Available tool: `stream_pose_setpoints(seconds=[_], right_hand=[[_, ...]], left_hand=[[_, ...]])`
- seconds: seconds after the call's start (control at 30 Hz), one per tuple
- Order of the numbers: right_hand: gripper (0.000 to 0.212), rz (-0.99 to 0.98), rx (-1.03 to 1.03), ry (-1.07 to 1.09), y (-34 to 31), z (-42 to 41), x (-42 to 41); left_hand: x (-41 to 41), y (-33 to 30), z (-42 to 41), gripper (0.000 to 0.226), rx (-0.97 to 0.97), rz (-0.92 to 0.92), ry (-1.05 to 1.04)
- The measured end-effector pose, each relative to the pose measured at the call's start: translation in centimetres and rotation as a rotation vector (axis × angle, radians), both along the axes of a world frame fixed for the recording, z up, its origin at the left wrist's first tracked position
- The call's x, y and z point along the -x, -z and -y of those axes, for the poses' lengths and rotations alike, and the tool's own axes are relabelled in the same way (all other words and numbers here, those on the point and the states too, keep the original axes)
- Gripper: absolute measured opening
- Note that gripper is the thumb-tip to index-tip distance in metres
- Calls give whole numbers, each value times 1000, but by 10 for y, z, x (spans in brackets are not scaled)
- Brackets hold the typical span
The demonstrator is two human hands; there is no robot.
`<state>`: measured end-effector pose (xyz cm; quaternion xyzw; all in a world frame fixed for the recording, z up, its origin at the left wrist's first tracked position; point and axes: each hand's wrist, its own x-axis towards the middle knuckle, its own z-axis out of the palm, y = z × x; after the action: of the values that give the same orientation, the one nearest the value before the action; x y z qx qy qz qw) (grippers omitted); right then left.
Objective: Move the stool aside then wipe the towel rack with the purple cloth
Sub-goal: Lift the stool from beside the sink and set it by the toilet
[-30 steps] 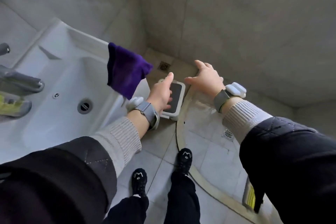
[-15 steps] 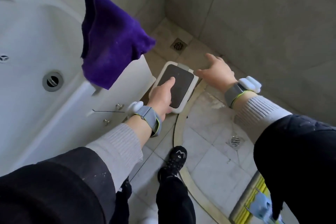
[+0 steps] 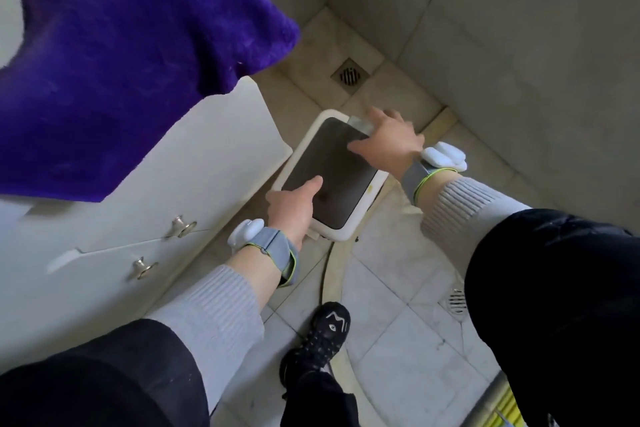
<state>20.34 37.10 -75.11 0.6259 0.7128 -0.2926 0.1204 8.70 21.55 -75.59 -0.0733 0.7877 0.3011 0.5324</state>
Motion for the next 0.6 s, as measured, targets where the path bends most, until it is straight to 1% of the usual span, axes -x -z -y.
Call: stream_pose_setpoints(seconds=[0.1, 0.17, 0.27, 0.4, 0.47, 0.6], right_hand=[[75, 23, -3, -51, 25, -13, 11], [81, 28, 0, -72, 41, -20, 19], [83, 62, 7, -106, 60, -24, 25], [85, 75, 89, -72, 75, -26, 24], [89, 27, 130, -26, 81, -28, 24], [93, 15, 149, -7, 77, -30, 25]], left_hand=[[1, 23, -6, 104, 27, -58, 35], [2, 37, -8, 106, 52, -54, 6], [5, 47, -10, 102, 120, -24, -49], [8, 57, -3, 110, 173, 34, -94], [3, 62, -1, 108, 152, 66, -98], [-3, 64, 3, 93, 130, 31, -74]])
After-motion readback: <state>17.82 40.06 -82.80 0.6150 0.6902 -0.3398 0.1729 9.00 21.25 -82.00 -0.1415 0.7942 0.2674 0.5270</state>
